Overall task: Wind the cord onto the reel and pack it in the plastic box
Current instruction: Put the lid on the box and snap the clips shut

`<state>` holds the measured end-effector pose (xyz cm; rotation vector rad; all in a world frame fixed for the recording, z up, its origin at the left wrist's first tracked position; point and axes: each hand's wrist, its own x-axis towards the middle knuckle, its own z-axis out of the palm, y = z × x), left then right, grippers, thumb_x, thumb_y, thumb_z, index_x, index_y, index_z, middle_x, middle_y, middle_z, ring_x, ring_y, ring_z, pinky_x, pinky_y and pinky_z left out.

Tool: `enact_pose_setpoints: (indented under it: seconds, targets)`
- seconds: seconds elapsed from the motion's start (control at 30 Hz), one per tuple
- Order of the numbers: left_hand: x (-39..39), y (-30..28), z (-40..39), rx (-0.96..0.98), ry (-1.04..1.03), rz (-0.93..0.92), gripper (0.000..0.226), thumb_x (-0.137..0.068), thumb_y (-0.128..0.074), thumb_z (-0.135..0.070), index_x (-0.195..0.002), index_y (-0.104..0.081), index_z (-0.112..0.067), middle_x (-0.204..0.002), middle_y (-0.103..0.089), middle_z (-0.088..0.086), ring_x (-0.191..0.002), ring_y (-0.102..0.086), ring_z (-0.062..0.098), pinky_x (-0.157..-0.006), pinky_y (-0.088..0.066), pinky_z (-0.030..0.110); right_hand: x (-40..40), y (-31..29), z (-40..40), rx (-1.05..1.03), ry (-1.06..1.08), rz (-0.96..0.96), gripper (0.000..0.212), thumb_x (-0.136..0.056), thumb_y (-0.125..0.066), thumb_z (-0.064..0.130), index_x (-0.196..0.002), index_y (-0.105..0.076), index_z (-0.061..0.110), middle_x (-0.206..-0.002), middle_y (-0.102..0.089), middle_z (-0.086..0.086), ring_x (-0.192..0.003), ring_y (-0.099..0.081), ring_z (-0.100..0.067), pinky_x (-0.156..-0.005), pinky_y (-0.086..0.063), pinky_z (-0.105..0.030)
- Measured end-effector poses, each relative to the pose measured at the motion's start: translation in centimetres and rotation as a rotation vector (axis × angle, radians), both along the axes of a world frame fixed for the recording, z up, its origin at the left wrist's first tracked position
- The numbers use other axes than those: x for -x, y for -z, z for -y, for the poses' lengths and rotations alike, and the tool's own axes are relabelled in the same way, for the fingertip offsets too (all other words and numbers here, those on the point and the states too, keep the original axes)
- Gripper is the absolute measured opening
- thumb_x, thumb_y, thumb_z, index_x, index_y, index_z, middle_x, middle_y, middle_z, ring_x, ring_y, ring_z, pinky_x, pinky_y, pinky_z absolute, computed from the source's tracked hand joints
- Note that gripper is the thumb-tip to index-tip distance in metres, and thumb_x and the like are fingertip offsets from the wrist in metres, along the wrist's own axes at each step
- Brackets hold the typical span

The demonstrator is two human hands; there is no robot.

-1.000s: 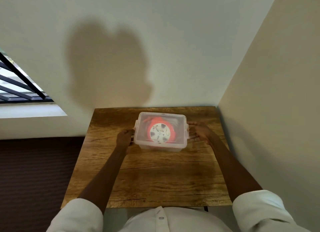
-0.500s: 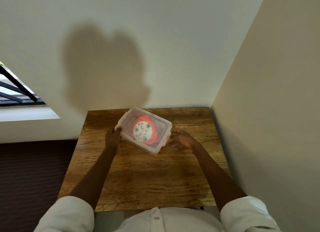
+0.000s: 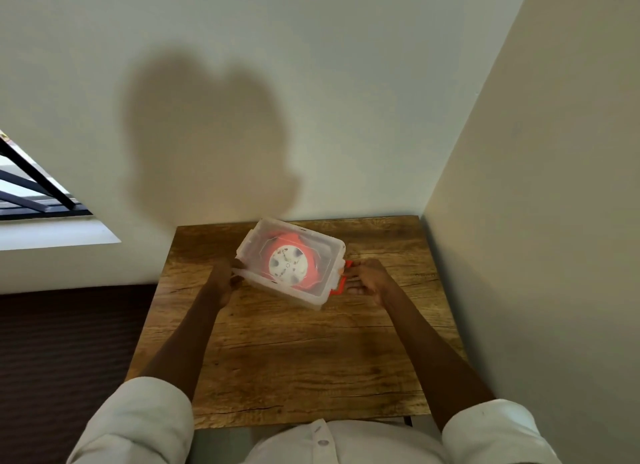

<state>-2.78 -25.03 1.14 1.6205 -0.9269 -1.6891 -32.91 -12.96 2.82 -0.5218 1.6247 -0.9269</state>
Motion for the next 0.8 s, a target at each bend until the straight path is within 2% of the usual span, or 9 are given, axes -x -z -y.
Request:
enact_pose_setpoints:
  seconds: [0.07, 0.17, 0.23, 0.27, 0.33, 0.4, 0.47, 0.6, 0.8]
  targets:
    - [0.0, 0.1, -0.6, 0.005, 0.052, -0.025, 0.034, -0.089, -0.058, -0.015, -0.122, -0.054, -0.007, -0.119, -0.058, 0.017, -0.104, -0.059, 0.037, -0.078, -0.055, 0.042, 0.1, -0.2, 0.5, 0.038, 0.104, -0.002, 0.019, -0.091, -0.065, -0.003, -0.108, -0.071, 0.003, -0.095, -0.077, -0.013, -0.078, -0.076, -0.027, -0.066, -0.063, -0.04]
    - [-0.1, 0.9, -1.4, 0.014, 0.118, -0.09, 0.036, -0.096, -0.059, -0.034, -0.124, -0.061, -0.011, -0.118, -0.066, 0.016, -0.104, -0.065, 0.037, -0.079, -0.059, 0.045, -0.2, -0.4, 1.0, 0.13, 0.13, -0.174, 0.018, -0.095, -0.061, 0.001, -0.092, -0.073, 0.015, -0.092, -0.075, -0.008, -0.072, -0.073, -0.021, -0.058, -0.06, -0.034]
    - [-0.4, 1.6, -1.5, -0.034, 0.128, -0.168, 0.045, -0.093, -0.066, -0.039, -0.129, -0.061, -0.014, -0.124, -0.066, 0.017, -0.112, -0.065, 0.039, -0.093, -0.055, 0.056, -0.6, -0.4, 1.1, 0.164, 0.12, -0.317, 0.019, -0.098, -0.059, 0.007, -0.091, -0.069, 0.022, -0.091, -0.072, -0.004, -0.073, -0.071, -0.019, -0.06, -0.06, -0.033]
    - [-0.5, 1.7, -1.6, -0.055, 0.119, -0.196, 0.047, -0.091, -0.068, -0.038, -0.131, -0.06, -0.014, -0.127, -0.065, 0.018, -0.115, -0.064, 0.04, -0.098, -0.051, 0.059, -0.8, -0.1, 1.2, 0.168, 0.116, -0.35, 0.017, -0.099, -0.059, 0.011, -0.094, -0.069, 0.024, -0.094, -0.072, -0.003, -0.076, -0.07, -0.019, -0.065, -0.062, -0.036]
    - [-0.8, 1.9, -1.8, -0.069, 0.079, -0.231, 0.046, -0.091, -0.069, -0.032, -0.131, -0.059, -0.011, -0.125, -0.066, 0.019, -0.116, -0.063, 0.039, -0.101, -0.048, 0.059, -1.1, 0.5, 1.2, 0.175, 0.101, -0.298, 0.013, -0.099, -0.06, 0.019, -0.107, -0.066, 0.027, -0.105, -0.072, -0.001, -0.085, -0.07, -0.019, -0.075, -0.063, -0.04]
    - [-0.6, 1.6, -2.2, -0.043, 0.011, -0.231, 0.045, -0.09, -0.071, -0.025, -0.13, -0.059, -0.008, -0.124, -0.066, 0.018, -0.113, -0.065, 0.038, -0.098, -0.051, 0.059, -1.6, 0.9, 1.1, 0.18, 0.085, -0.174, 0.032, -0.096, -0.066, 0.027, -0.127, -0.059, 0.03, -0.116, -0.068, 0.003, -0.096, -0.071, -0.021, -0.08, -0.062, -0.044]
    - [0.1, 1.4, -2.6, 0.055, -0.05, -0.19, 0.046, -0.089, -0.072, -0.02, -0.131, -0.059, -0.008, -0.125, -0.066, 0.018, -0.108, -0.068, 0.038, -0.089, -0.056, 0.058, -2.1, 1.0, 1.0, 0.204, 0.041, -0.144, 0.05, -0.094, -0.069, 0.027, -0.138, -0.048, 0.029, -0.12, -0.062, 0.005, -0.105, -0.067, -0.023, -0.083, -0.061, -0.047]
    - [1.6, 1.1, -4.1, 0.243, -0.079, -0.066, 0.053, -0.09, -0.069, -0.015, -0.14, -0.05, -0.013, -0.122, -0.067, 0.011, -0.102, -0.07, 0.031, -0.076, -0.062, 0.048, -2.7, 1.4, 1.4, 0.229, 0.025, -0.187, 0.064, -0.093, -0.069, 0.015, -0.148, -0.038, 0.025, -0.13, -0.055, 0.0, -0.114, -0.06, -0.026, -0.09, -0.058, -0.051]
    - [2.0, 1.4, -5.1, 0.303, -0.038, -0.056, 0.053, -0.095, -0.063, -0.016, -0.145, -0.045, -0.019, -0.126, -0.063, 0.007, -0.105, -0.069, 0.027, -0.077, -0.063, 0.045, -2.2, 1.9, 1.9, 0.226, 0.083, -0.198, 0.067, -0.095, -0.067, 0.018, -0.153, -0.036, 0.025, -0.143, -0.054, -0.004, -0.118, -0.062, -0.029, -0.088, -0.059, -0.051]
